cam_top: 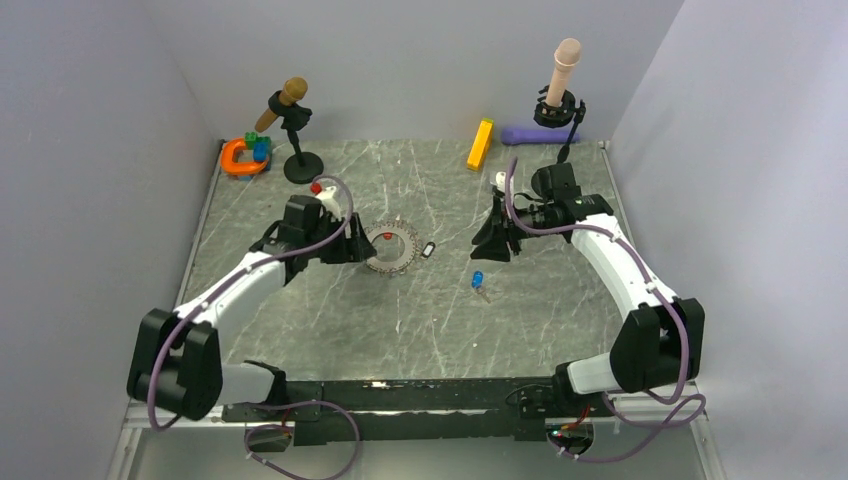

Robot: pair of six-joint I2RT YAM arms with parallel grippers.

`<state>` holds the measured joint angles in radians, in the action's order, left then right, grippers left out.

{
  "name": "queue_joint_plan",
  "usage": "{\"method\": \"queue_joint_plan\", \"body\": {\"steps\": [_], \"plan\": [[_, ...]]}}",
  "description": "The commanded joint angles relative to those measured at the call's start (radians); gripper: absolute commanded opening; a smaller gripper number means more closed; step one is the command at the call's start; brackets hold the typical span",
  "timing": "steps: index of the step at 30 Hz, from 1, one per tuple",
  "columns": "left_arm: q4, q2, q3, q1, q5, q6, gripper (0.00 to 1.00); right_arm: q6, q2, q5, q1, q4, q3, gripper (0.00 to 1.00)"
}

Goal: Put the keys on the keyring

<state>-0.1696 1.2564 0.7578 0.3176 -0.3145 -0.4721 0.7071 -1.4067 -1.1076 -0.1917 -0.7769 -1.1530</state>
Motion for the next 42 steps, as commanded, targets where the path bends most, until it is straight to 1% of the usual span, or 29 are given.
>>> {"method": "queue_joint_plan", "body": {"steps": [1,4,5,9,13,18,21,27,31,36,42], "plan": [[-0.13,0.1,0.119,-0.003,-0.048,0.16,0.72,-0.007,0.048,-0.056,-0.001,0.049,0.008,0.46],[-0.131,0.159,0.149,0.001,-0.097,0.162,0.62,-0.008,0.052,-0.073,-0.001,0.05,0.013,0.46],[-0.132,0.177,0.158,0.007,-0.101,0.158,0.61,-0.009,0.053,-0.072,-0.001,0.053,0.014,0.46],[-0.165,0.249,0.207,0.035,-0.08,0.15,0.54,-0.005,0.046,-0.067,0.0,0.048,0.013,0.46],[-0.179,0.304,0.236,0.052,-0.056,0.153,0.42,-0.002,0.04,-0.073,-0.001,0.043,0.012,0.46],[-0.164,0.333,0.233,0.057,-0.031,0.147,0.4,0.0,0.04,-0.069,0.0,0.046,0.015,0.46],[-0.139,0.342,0.219,0.064,-0.016,0.107,0.4,0.004,0.037,-0.069,-0.003,0.042,0.015,0.46],[-0.084,0.345,0.183,0.073,0.059,-0.002,0.42,0.021,0.027,-0.07,-0.002,0.022,0.008,0.47],[-0.039,0.325,0.15,0.073,0.068,-0.042,0.43,0.023,0.031,-0.072,-0.002,0.02,0.009,0.47],[0.017,0.283,0.121,0.077,0.027,0.004,0.42,0.03,0.037,-0.073,-0.002,0.015,0.01,0.47],[-0.03,0.284,0.155,0.095,0.051,0.046,0.4,0.047,0.035,-0.073,-0.002,-0.002,0.003,0.47]]}}
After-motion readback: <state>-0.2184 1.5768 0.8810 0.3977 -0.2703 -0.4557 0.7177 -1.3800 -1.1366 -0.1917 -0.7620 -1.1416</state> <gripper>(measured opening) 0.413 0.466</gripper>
